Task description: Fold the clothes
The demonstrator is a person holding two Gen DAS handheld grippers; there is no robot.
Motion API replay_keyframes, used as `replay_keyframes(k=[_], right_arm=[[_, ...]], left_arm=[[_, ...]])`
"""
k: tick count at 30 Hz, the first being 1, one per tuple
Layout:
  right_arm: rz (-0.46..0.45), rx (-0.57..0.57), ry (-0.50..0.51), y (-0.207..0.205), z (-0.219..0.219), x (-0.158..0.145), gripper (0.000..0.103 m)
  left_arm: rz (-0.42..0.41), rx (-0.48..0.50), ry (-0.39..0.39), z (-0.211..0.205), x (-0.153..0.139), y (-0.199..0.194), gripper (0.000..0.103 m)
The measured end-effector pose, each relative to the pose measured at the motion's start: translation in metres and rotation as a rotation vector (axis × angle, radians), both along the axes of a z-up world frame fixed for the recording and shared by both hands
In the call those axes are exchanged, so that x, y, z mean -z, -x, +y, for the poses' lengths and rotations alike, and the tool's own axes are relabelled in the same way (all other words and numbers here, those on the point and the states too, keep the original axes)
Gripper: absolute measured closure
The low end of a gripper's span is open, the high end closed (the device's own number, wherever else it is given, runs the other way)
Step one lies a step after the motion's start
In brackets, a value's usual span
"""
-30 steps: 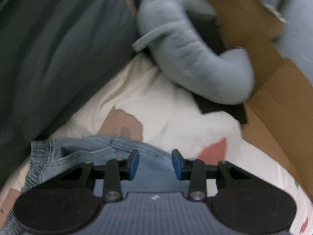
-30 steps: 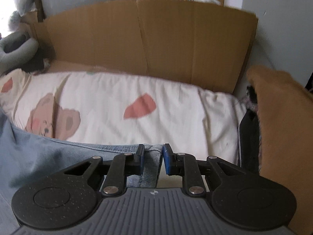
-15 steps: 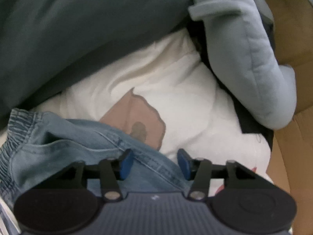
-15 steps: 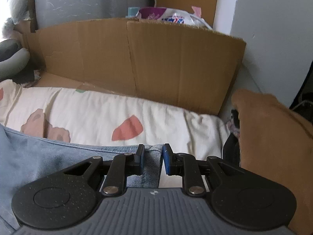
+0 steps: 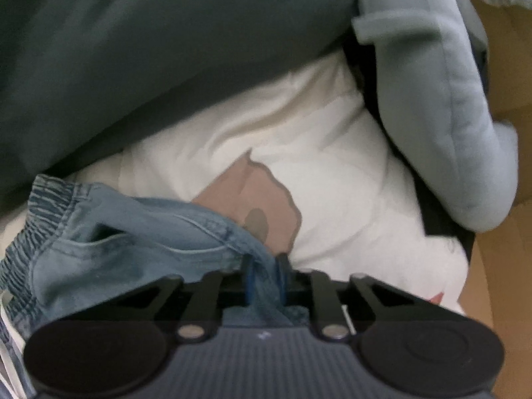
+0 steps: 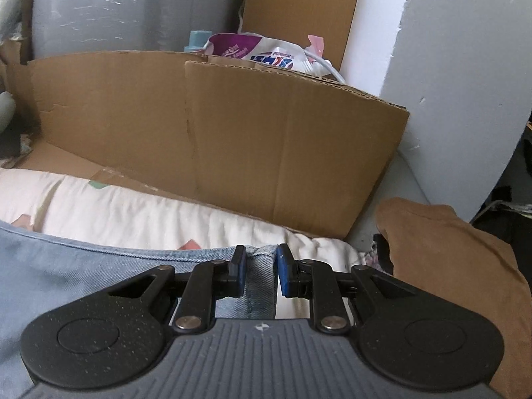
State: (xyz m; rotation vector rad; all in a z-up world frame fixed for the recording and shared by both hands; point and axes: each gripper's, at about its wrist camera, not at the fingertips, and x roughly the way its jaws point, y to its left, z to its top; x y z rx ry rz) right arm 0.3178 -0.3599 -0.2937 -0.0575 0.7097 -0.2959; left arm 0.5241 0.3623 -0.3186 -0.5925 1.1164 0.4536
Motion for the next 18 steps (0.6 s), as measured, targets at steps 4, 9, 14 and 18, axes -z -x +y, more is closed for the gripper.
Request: replay_keyframes(k=[4,9,14,18], right_arm=[[0.017,0.004,0.027,-0.021,0.001,0.0,0.085],[0.061,0.024,0.067,-0.048,0.002,0.003,0.085],[0.094,0.036,0.089,-0.071,0.001,0.011,0.085],[0.119,0.046,0.107,-0.09,0.0,0.017,0.085]], left_arm=[[-0.021,-0.012,0.029,0.005,-0.007,0.006,0.092],[-0.053,-0.018,0.051,0.007,-0.017,0.008,0.092],[-0.057,-0.009,0.063,0.01,-0.014,0.009,0.092],[-0.064,-0.002,0.077,0.018,-0.017,0.003,0.097]])
